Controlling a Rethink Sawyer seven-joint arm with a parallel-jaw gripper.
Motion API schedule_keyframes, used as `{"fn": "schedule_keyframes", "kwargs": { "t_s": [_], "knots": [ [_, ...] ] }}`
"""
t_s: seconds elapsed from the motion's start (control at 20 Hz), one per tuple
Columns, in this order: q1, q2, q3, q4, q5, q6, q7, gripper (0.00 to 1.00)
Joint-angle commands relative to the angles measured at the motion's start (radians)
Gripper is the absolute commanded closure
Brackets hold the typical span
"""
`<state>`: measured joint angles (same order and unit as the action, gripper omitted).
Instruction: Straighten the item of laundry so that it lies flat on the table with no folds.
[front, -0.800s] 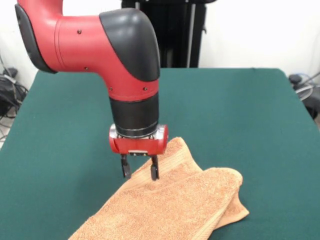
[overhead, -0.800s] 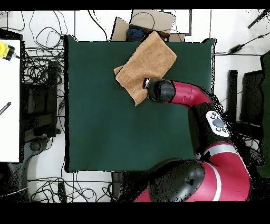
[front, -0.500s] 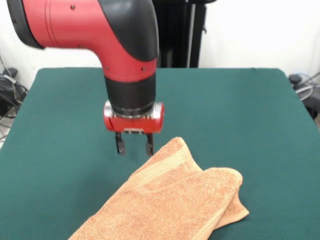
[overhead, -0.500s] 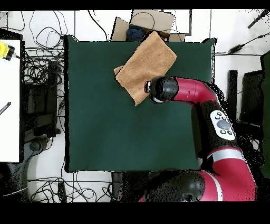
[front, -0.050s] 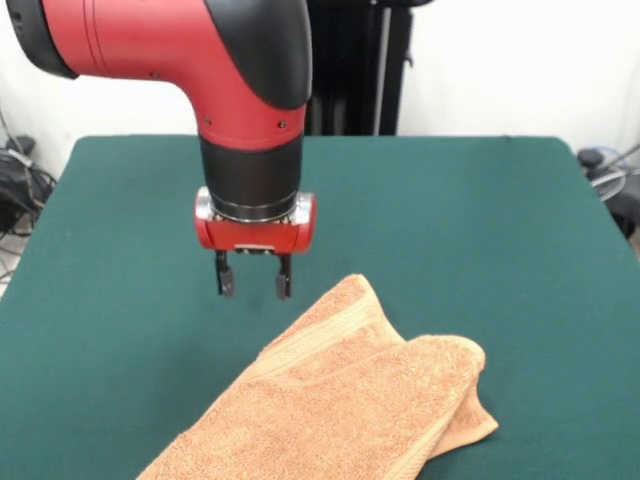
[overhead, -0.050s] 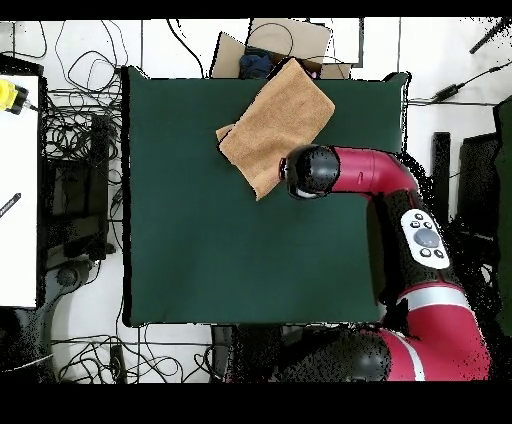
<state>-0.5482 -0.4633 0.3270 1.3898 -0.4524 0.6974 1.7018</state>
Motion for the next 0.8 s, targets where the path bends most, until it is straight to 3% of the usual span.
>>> {"fn": "schedule_keyframes", "kwargs": {
  "t_s": [0.05, 0.5, 0.8],
  "knots": [
    [0.001, 0.118, 0.025, 0.044, -0.095, -0.074, -0.107, 0.00],
    [-0.035, 0.341, 0.070, -0.034, -0.136, -0.286, -0.082, 0.00],
    [-0.044, 0.366, 0.078, -0.061, -0.137, -0.287, -0.094, 0.00]
  ]
}}
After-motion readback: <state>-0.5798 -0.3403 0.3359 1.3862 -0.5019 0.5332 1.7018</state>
